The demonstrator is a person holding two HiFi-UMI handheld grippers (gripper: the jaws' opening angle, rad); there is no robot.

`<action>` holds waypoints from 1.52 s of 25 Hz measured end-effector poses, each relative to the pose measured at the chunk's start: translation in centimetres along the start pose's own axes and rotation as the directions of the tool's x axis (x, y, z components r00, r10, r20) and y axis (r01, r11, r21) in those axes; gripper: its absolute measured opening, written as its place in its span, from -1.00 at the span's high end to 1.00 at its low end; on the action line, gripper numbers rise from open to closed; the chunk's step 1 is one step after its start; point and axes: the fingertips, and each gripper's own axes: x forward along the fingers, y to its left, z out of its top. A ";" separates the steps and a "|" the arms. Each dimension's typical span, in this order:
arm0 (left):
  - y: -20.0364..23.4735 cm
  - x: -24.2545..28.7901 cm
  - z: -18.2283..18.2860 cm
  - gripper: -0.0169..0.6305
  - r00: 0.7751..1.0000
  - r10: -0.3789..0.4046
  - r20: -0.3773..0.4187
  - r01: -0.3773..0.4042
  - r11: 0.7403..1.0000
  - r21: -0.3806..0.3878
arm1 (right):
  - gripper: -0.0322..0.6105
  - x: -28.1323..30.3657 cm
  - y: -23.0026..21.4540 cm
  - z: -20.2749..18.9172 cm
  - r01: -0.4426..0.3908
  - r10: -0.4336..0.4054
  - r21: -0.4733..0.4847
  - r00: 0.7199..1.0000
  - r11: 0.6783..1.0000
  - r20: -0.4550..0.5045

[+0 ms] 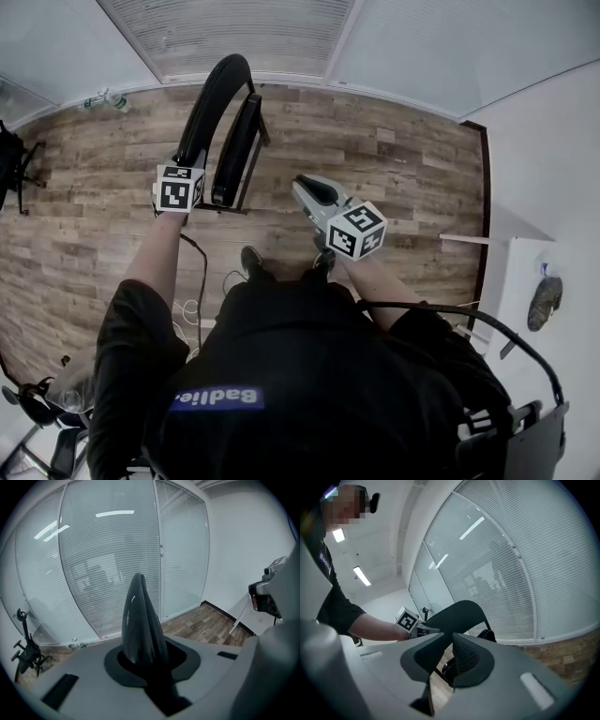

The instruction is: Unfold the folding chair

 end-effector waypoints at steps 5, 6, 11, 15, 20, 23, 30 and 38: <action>0.4 0.1 0.0 0.71 1.000 -0.005 0.003 0.005 1.000 0.004 | 0.74 2.0 -0.8 -1.0 -0.005 0.006 0.028 0.999 1.000 -0.036; 0.4 0.1 0.1 0.71 1.000 -0.006 0.003 0.006 1.000 0.005 | 0.73 2.4 -1.1 -1.2 -0.005 0.006 0.038 0.999 0.999 -0.041; 0.3 0.3 0.0 0.71 1.000 -0.004 0.012 0.003 1.000 0.013 | 0.66 3.9 -2.5 -3.0 -0.001 0.007 0.080 0.997 0.997 -0.076; 0.4 0.4 0.1 0.71 1.000 -0.003 0.018 0.003 1.000 0.016 | 0.61 5.4 -3.8 -4.6 0.006 0.007 0.119 0.994 0.993 -0.113; 0.7 0.8 0.2 0.71 1.000 0.000 0.026 -0.001 1.000 0.018 | 0.48 8.3 -4.7 -7.0 -0.002 0.029 0.142 0.982 0.990 -0.188; 0.8 0.8 0.3 0.71 1.000 -0.003 0.029 0.002 1.000 0.020 | 0.40 10.4 -4.9 -8.1 -0.013 0.048 0.150 0.972 0.989 -0.232; 0.8 1.0 0.1 0.71 0.999 -0.008 0.036 0.007 1.000 0.014 | 0.28 15.6 -5.7 -11.3 -0.012 0.076 0.198 0.945 0.980 -0.319; 1.4 1.1 0.0 0.71 0.999 -0.016 0.049 0.016 1.000 0.013 | 0.19 21.8 -6.7 -14.0 0.034 0.064 0.255 0.928 0.966 -0.367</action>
